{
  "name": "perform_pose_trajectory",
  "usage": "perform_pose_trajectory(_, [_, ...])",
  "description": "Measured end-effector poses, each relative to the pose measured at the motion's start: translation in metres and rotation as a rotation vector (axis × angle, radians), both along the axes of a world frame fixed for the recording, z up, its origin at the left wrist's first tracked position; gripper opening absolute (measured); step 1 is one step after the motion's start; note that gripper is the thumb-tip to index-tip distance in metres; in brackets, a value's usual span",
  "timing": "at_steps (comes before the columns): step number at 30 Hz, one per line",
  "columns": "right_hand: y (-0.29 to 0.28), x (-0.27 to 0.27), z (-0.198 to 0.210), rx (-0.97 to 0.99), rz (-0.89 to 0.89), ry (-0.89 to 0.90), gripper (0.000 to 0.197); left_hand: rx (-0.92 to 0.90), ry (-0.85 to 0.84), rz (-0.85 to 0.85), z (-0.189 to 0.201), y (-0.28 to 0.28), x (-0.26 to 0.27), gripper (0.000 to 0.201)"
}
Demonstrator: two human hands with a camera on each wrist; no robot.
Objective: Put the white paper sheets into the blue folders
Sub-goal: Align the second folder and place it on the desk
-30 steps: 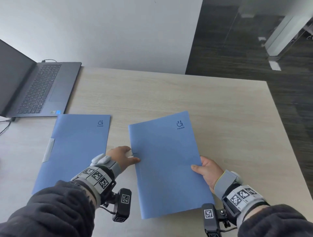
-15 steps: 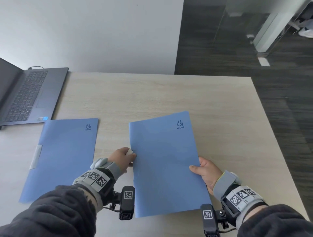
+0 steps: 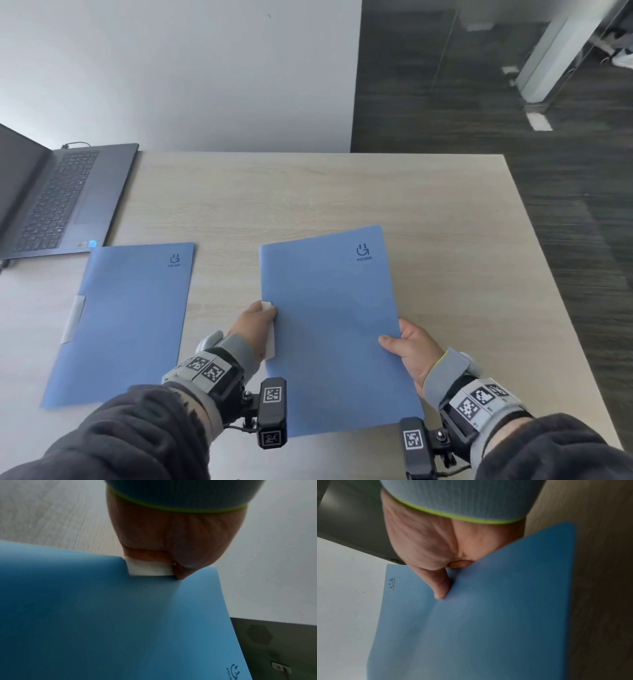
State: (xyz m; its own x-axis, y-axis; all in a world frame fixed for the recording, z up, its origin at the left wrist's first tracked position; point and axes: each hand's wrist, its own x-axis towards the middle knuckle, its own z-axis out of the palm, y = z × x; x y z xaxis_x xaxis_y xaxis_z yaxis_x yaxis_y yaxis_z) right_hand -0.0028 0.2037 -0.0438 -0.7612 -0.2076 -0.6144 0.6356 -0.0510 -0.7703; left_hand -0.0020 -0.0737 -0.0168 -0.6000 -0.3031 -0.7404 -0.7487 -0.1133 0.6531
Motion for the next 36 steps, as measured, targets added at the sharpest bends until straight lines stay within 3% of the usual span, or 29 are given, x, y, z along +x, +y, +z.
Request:
perform_pose_trajectory(5, [-0.022, 0.001, 0.000, -0.043, 0.000, -0.039, 0.030, 0.040, 0.030, 0.008, 0.004, -0.020, 0.010, 0.014])
perform_pose_trajectory(8, [-0.058, 0.000, 0.000, -0.056, 0.010, -0.050, 0.029, -0.026, 0.020, -0.056, -0.001, -0.055, 0.025, 0.040])
perform_pose_trajectory(11, [-0.078, 0.000, 0.001, -0.074, -0.003, -0.060, 0.029, -0.079, 0.010, -0.143, -0.004, -0.072, 0.040, 0.039])
perform_pose_trajectory(15, [-0.145, 0.001, -0.006, 0.019, 0.106, -0.022, 0.028, -0.075, 0.063, -0.083, -0.002, -0.134, 0.073, 0.043])
perform_pose_trajectory(20, [-0.252, 0.004, -0.011, 0.121, 0.255, 0.060, 0.018, -0.220, 0.067, 0.041, -0.009, -0.236, 0.107, 0.044])
perform_pose_trajectory(24, [-0.320, 0.002, -0.004, 0.117, 0.259, 0.069, 0.012, -0.349, 0.072, 0.083, -0.006, -0.292, 0.108, 0.032])
perform_pose_trajectory(27, [-0.362, 0.002, -0.002, 0.161, 0.312, 0.066, 0.006, -0.473, 0.057, 0.058, -0.011, -0.330, 0.101, 0.035])
perform_pose_trajectory(33, [-0.388, -0.001, -0.011, 0.319, 0.380, 0.105, 0.011, -0.675, -0.077, -0.113, -0.028, -0.364, 0.094, 0.048])
perform_pose_trajectory(36, [-0.387, -0.001, -0.013, 0.432, 0.401, 0.134, 0.021, -0.687, -0.107, -0.161, -0.032, -0.366, 0.094, 0.058])
